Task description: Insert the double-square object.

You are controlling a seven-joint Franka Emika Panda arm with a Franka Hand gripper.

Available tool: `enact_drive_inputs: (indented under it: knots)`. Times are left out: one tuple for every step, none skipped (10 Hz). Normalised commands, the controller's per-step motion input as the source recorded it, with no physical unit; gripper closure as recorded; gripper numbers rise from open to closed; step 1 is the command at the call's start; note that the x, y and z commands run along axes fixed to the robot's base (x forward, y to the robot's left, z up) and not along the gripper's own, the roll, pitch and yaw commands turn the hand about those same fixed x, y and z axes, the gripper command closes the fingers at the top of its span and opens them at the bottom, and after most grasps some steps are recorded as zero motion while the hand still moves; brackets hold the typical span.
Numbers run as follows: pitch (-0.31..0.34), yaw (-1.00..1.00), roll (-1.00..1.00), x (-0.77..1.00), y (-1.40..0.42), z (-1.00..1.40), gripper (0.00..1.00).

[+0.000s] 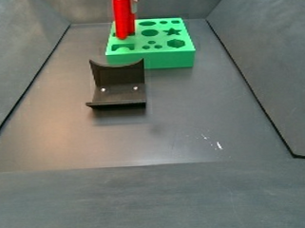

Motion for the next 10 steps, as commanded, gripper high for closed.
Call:
enact_drive_inputs:
  knots:
    - [0.0,-1.0,0.1,0.0,0.0,0.0,1.0]
    - [0.0,-1.0,0.09,0.0,0.0,0.0,1.0]
    - [0.0,-1.0,0.1,0.0,0.0,0.0,1.0]
    - [0.0,-1.0,0.1,-0.03,0.0,0.0,1.0]
    - [0.0,-1.0,0.1,-0.03,0.0,0.0,1.0]
    - [0.0,-1.0,0.09,0.0,0.0,0.0,1.0]
    - [-0.004,-1.0,0.06,0.0,0.0,0.0,1.0]
    - [-0.007,-1.0,0.06,0.0,0.0,0.0,1.0]
    - [0.0,-0.94,0.06,0.06,0.03,-0.03,1.0]
    - [0.0,-0.91,0.0,0.16,0.11,-0.1,1.0]
